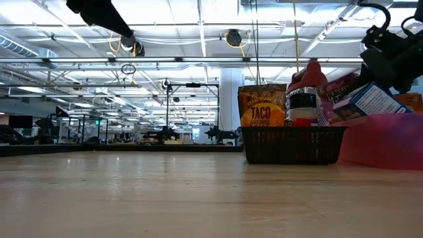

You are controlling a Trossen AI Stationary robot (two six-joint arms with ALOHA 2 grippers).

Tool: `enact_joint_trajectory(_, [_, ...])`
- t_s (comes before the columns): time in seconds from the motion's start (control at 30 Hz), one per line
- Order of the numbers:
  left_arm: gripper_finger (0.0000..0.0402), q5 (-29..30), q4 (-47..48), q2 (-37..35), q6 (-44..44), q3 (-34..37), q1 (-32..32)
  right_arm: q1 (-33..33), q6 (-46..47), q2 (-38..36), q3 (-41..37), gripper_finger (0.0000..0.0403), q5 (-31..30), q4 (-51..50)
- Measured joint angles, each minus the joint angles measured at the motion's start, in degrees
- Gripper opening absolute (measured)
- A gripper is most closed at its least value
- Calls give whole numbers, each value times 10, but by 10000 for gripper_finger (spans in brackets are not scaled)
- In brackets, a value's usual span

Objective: Pick & Place Kitchen Items
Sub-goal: Put the purple cereal box into the red bin

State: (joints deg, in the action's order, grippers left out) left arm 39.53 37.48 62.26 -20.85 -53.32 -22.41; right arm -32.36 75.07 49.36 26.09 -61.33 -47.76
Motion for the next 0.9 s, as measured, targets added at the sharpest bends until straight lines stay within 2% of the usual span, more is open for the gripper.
enact_joint_trajectory(0.43, [3,0,-13,0,9,0,0,0,-69,0,-10,162,-1,53])
enact_joint_trajectory(0.9, [3,0,-14,0,9,0,0,0,-162,-34,-11,225,27,113])
